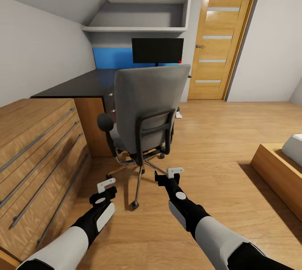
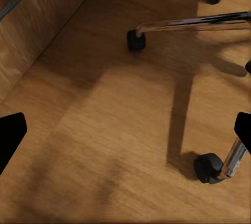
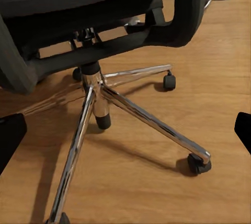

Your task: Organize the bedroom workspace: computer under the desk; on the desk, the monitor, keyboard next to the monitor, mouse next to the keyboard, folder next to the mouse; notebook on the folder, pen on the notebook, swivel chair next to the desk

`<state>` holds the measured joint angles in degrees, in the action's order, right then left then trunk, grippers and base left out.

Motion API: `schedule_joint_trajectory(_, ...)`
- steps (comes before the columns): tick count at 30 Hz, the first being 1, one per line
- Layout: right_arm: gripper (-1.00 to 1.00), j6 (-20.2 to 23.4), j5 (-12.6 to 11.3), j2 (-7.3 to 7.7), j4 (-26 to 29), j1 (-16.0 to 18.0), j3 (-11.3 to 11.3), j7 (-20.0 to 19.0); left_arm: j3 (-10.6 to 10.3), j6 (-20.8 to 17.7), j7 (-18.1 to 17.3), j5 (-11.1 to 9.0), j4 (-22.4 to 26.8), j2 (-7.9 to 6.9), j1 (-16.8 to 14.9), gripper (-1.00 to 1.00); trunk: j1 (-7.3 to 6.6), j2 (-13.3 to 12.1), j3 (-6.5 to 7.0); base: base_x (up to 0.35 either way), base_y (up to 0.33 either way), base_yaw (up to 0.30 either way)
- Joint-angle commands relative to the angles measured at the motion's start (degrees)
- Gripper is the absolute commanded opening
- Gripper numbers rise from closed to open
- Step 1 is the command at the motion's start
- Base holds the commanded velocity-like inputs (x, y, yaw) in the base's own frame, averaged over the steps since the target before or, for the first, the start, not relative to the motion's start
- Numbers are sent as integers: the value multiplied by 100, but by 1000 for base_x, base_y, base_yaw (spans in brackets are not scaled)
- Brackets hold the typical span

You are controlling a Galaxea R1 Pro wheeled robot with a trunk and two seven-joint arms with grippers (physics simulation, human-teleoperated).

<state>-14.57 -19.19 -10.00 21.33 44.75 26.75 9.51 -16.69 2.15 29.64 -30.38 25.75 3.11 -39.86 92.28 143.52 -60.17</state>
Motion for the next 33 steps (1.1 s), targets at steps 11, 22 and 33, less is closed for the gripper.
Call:
schedule_joint_trajectory(11,100,-294,-760,264,8,8,44,102,-18,461,-83,-74,308,-27,-4,100,-1,2,-5,0,0,0)
schedule_joint_trajectory(22,100,-302,-837,287,17,8,55,101,-26,512,-102,-73,316,-22,-4,100,-1,2,-5,181,0,0)
schedule_joint_trajectory(33,100,-309,-840,291,20,8,58,95,-42,515,-100,-57,317,-21,-4,100,-1,2,-5,239,0,0)
